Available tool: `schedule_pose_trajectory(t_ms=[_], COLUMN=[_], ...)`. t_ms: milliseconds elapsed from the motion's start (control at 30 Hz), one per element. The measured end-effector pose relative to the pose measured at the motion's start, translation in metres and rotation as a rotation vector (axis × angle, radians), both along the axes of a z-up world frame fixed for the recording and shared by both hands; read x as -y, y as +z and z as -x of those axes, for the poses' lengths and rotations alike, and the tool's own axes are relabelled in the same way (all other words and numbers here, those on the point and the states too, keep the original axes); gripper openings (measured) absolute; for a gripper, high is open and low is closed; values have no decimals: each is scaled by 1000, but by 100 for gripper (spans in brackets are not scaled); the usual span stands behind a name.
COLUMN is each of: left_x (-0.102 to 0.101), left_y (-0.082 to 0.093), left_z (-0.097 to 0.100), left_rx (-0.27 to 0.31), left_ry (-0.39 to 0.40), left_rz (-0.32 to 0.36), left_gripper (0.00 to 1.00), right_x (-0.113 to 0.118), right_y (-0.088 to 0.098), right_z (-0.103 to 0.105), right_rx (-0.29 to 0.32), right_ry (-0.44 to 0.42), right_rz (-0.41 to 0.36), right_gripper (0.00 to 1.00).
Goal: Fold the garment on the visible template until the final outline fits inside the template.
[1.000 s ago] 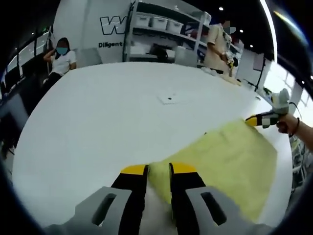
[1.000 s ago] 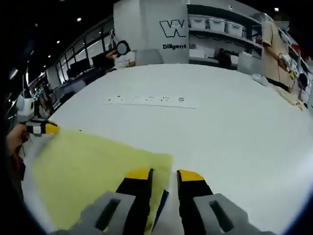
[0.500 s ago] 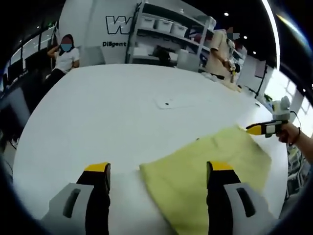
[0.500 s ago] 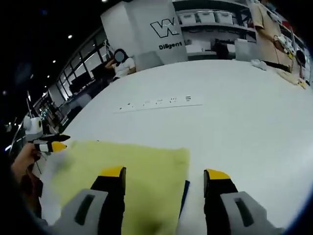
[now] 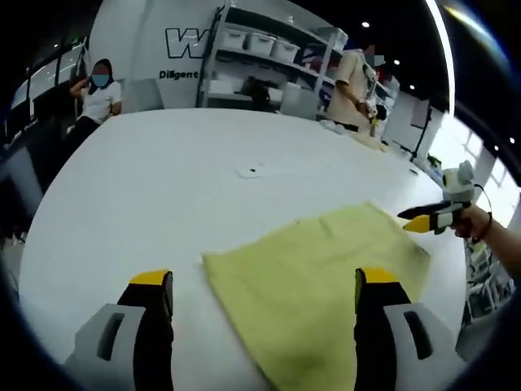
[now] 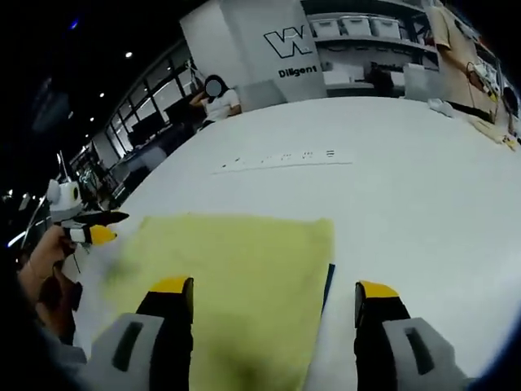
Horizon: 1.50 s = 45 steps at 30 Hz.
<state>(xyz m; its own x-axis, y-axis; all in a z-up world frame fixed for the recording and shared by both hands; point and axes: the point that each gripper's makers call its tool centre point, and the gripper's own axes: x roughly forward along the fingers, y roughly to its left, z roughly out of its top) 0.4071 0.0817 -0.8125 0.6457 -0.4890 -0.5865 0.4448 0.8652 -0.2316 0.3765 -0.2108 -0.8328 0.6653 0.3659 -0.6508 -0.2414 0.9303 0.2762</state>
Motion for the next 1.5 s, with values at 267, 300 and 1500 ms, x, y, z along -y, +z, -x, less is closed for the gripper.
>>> schedule_pose_trajectory(t_ms=[267,300,1500], left_x=[-3,-4,-9], left_y=[-2,-3,-13], left_z=[27,30,120], left_rx=[-10,-12,-23], left_ry=[16,14,-116], left_rz=[23,20,11], left_gripper=[86,86,65], right_x=[-10,-12,-1], right_y=[0,0,-15], right_z=[29,34,113], right_rx=[-9,-11,-30], right_ry=[48,60,106], right_rz=[-23,-18,70], right_gripper=[81,81,44])
